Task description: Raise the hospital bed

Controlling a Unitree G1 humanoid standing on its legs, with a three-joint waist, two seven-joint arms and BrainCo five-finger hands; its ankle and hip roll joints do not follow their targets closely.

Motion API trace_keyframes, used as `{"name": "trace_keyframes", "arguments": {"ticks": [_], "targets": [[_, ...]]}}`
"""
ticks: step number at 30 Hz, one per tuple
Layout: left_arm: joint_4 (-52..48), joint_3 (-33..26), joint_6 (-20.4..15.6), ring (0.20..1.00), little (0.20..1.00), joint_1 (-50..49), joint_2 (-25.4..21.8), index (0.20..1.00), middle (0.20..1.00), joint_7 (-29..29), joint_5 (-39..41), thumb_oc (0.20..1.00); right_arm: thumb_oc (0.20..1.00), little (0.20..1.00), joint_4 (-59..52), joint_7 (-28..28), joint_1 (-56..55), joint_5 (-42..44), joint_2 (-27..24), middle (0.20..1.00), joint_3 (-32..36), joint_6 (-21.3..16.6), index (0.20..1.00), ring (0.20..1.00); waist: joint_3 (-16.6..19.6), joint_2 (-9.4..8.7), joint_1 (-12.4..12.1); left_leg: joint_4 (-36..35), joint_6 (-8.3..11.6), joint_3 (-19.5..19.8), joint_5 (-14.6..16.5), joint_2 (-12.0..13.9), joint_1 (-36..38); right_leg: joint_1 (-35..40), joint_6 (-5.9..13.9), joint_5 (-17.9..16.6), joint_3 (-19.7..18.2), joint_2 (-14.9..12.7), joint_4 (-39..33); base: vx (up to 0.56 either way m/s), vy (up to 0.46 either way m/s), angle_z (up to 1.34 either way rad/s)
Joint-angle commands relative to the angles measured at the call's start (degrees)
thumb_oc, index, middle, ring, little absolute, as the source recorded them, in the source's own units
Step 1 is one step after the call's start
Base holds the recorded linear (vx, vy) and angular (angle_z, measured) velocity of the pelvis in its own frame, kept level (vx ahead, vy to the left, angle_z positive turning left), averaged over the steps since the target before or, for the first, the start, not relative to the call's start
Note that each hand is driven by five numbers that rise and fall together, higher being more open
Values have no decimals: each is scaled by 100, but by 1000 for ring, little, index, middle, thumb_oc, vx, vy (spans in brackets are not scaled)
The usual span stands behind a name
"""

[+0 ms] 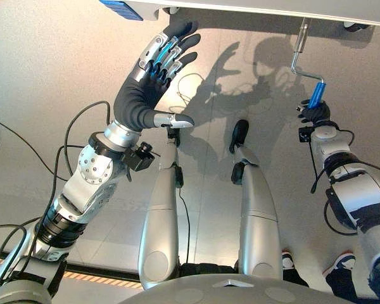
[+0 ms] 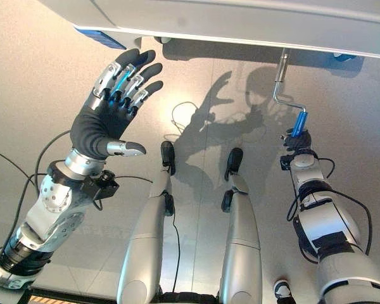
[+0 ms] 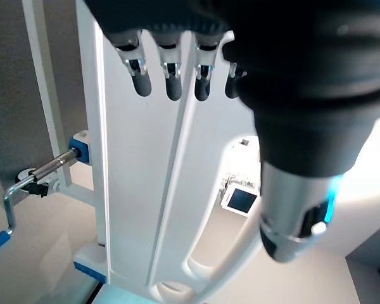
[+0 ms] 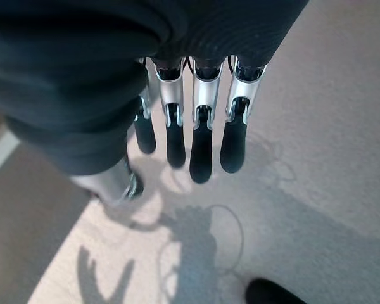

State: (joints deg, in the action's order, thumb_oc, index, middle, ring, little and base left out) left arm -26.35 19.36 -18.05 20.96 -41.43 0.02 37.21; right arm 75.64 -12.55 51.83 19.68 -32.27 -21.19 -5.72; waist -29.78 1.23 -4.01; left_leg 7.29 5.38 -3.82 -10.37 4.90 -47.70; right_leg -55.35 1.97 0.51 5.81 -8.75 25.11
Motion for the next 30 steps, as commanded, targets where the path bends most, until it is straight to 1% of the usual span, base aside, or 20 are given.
{"name": "trace_keyframes", "arguments": {"ticks": [1, 2, 3, 5, 10, 11, 12, 13, 15, 17, 20, 22, 24, 26, 30], "targets": [[-6, -22, -172, 1000, 1000, -253, 249, 1000, 1000, 61, -159, 1000, 1000, 1000, -163, -10, -200, 12, 398, 1000, -248, -72, 1000, 1000, -1, 378, 81, 414, -40, 221, 547, -32, 118, 488, 484, -186, 372, 80, -527, 0, 0, 0], [-4, -21, -173, 1000, 1000, -252, 249, 1000, 1000, 61, -159, 1000, 1000, 1000, -164, -10, -202, 12, 397, 1000, -247, -71, 1000, 1000, -1, 379, 80, 413, -40, 221, 547, -32, 119, 490, 484, -186, 372, 81, -528, 0, 0, 0], [208, -37, -163, 1000, 1000, -331, 211, 1000, 1000, 66, -306, 1000, 1000, 1000, -213, -40, -298, 122, 408, 1000, -150, -117, 1000, 1000, -1, 370, 93, 413, -41, 229, 555, -27, 190, 564, 485, -177, 378, 73, -534, 0, 0, 0], [1279, -47, -172, 1000, 1000, -585, 374, 1000, 1000, 278, -427, 1000, 1000, 1000, -461, -142, -734, 328, 520, 1000, 125, -272, 1000, 1000, -1, 310, 146, 398, -43, 208, 556, -26, 455, 837, 480, -183, 389, 67, -564, -20, 35, 3], [3427, -107, -148, 1000, 1000, -962, 785, 1000, 1000, 318, -817, 1000, 1000, 1000, -552, -144, -1424, 579, 707, 1000, 662, -414, 1000, 1000, -1, 263, 175, 148, -52, 201, 553, -34, 1258, 1625, 534, -199, 439, 19, -774, 18, 22, 1], [3726, -108, -169, 1000, 1000, -966, 787, 1000, 1000, 306, -912, 1000, 1000, 1000, -591, -143, -1527, 623, 714, 1000, 730, -447, 1000, 1000, -1, 255, 178, 128, -57, 197, 565, -33, 1398, 1763, 542, -196, 439, 19, -804, 35, 24, 4], [3733, -101, -175, 1000, 1000, -965, 789, 1000, 1000, 306, -912, 1000, 1000, 1000, -594, -144, -1535, 622, 714, 1000, 732, -447, 1000, 1000, -1, 256, 175, 121, -57, 196, 564, -32, 1407, 1772, 543, -197, 439, 21, -810, 58, 48, 6], [4481, -86, -122, 1000, 1000, -1062, 948, 1000, 1000, 311, -1139, 1000, 1000, 1000, -606, -115, -1792, 703, 746, 1000, 887, -497, 1000, 1000, -1, 234, 208, 122, -71, 189, 602, -19, 1687, 2073, 549, -154, 452, 9, -823, 66, 48, 3], [5185, -86, -55, 1000, 1000, -1070, 1068, 1000, 1000, 351, -1370, 1000, 1000, 1000, -659, -52, -2046, 696, 788, 1000, 929, -522, 1000, 1000, -1, 179, 257, 161, -72, 195, 646, -20, 1928, 2306, 549, -107, 460, 27, -807, 86, 47, 2], [6052, -34, 59, 1000, 1000, -1035, 1273, 1000, 1000, 391, -1796, 1000, 1000, 1000, -710, 40, -2367, 615, 869, 1000, 904, -514, 1000, 1000, -1, 93, 325, 136, -65, 187, 702, -14, 2345, 2778, 553, -46, 474, 56, -881, 99, 37, 0], [6956, -22, 149, 1000, 1000, -1026, 1535, 1000, 1000, 376, -2189, 1000, 1000, 1000, -739, 125, -2836, 353, 974, 1000, 867, -441, 1000, 1000, 0, -24, 399, 17, -59, 200, 752, 8, 2991, 3496, 580, -36, 516, 86, -1077, 110, 16, 1], [7609, -91, 253, 1000, 1000, -1088, 1747, 1000, 1000, 337, -2338, 1000, 1000, 1000, -688, 200, -3228, 175, 1039, 1000, 899, -395, 1000, 1000, 277, -91, 439, -68, -54, 205, 779, 8, 3278, 3856, 606, -42, 531, 103, -1274, 156, 31, 7], [7997, -158, 302, 1000, 1000, -1203, 1892, 1000, 1000, 311, -2567, 1000, 1000, 1000, -651, 276, -3616, 52, 1132, 1000, 1014, -367, 1000, 1000, 571, -139, 505, -195, -51, 193, 805, 11, 3588, 4220, 628, -47, 566, 109, -1495, 139, 53, 0], [8197, -184, 320, 1000, 1000, -1344, 1929, 1000, 1000, 292, -2854, 1000, 1000, 1000, -617, 354, -3950, -55, 1208, 1000, 1116, -337, 1000, 1000, 912, -184, 532, -309, -46, 162, 800, 48, 3829, 4482, 658, -87, 602, 116, -1686, 119, 62, 2], [8467, -538, 349, 1000, 1000, -1703, 2047, 1000, 1000, 276, -2909, 1000, 1000, 1000, -740, 524, -4561, -245, 1406, 1000, 1202, -297, 1000, 1000, 1538, -266, 615, -714, -11, 21, 786, 78, 4453, 5090, 748, -247, 588, 149, -2219, 95, 66, -13]]}}
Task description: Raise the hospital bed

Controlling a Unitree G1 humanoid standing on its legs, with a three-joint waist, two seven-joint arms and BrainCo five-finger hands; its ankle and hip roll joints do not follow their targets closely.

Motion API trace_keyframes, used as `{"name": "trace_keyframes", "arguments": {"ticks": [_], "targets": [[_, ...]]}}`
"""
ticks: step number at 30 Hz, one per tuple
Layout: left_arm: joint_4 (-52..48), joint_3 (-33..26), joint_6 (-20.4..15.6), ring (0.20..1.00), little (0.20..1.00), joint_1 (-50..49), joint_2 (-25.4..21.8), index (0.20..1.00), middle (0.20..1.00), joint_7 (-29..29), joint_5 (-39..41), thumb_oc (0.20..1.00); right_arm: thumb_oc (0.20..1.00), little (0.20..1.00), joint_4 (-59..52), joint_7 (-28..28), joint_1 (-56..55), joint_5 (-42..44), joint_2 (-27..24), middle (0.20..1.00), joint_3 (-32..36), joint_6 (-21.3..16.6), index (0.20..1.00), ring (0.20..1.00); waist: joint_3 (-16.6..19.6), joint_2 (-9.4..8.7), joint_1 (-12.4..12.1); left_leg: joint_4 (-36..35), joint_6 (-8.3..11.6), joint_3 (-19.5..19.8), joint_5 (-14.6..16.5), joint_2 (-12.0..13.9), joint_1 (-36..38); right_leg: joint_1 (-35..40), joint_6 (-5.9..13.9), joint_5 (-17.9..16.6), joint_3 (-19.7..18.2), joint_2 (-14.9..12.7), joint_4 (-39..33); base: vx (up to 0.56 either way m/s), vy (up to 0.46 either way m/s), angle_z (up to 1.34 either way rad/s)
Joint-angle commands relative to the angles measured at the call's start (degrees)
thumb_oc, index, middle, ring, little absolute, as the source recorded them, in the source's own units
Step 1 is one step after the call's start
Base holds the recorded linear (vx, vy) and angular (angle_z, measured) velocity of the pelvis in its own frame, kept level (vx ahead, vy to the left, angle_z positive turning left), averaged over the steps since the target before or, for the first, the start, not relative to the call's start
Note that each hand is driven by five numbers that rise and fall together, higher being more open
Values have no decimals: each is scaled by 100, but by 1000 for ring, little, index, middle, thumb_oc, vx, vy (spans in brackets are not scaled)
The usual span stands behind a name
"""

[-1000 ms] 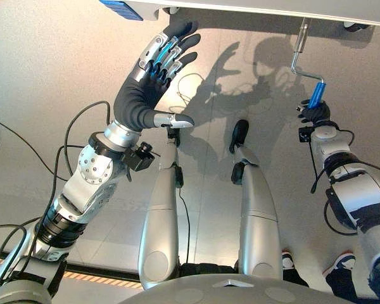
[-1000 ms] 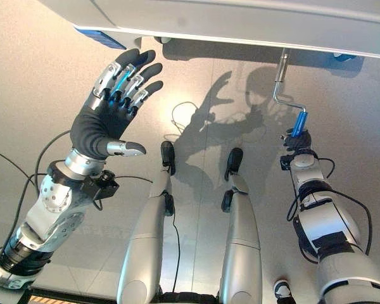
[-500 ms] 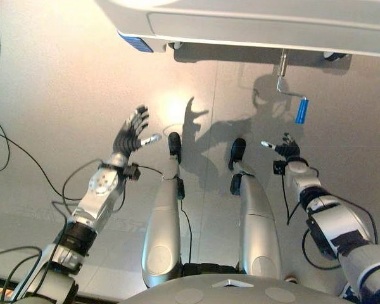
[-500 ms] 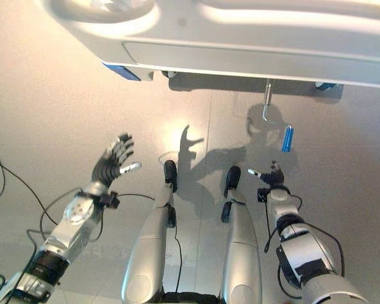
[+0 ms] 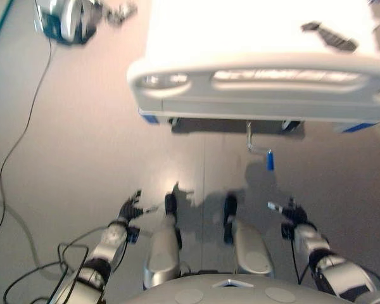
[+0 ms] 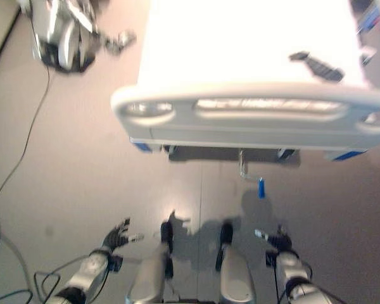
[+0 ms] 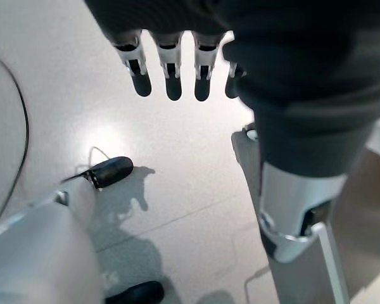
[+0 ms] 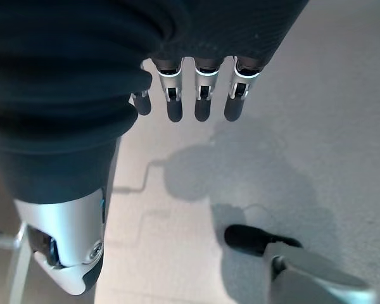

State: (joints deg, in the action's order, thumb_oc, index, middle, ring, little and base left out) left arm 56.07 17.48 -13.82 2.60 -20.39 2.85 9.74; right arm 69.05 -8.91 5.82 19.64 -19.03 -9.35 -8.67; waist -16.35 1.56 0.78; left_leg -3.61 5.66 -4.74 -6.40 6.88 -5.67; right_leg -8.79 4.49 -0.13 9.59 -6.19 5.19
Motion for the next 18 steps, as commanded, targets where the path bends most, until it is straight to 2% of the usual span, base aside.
{"name": "trace_keyframes", "arguments": {"ticks": [1, 9, 18], "targets": [[208, -419, -60, 1000, 1000, 70, -22, 1000, 1000, 12, -147, 1000, 1000, 1000, -94, 179, -92, -309, 124, 1000, 32, -1, 1000, 1000, 339, -316, 143, 266, -38, 100, 388, -124, 400, 557, 513, -217, 217, -99, -328, 72, 60, -9], [865, -739, 97, 1000, 1000, -69, 384, 1000, 1000, 253, -340, 1000, 1000, 1000, 175, 300, -470, -587, 297, 1000, 24, 131, 1000, 1000, 1020, -313, 150, -97, -87, -18, 512, -184, 1170, 1245, 552, -244, 161, -116, -707, 29, 61, -6], [1033, -881, 133, 1000, 1000, -127, 577, 1000, 1000, 167, 5, 1000, 1000, 1000, 354, 299, -490, -492, 481, 1000, 45, 168, 1000, 1000, 1290, -320, 132, -139, -123, -70, 609, -213, 1373, 1474, 543, -271, 121, -134, -875, -9, 27, -4]]}}
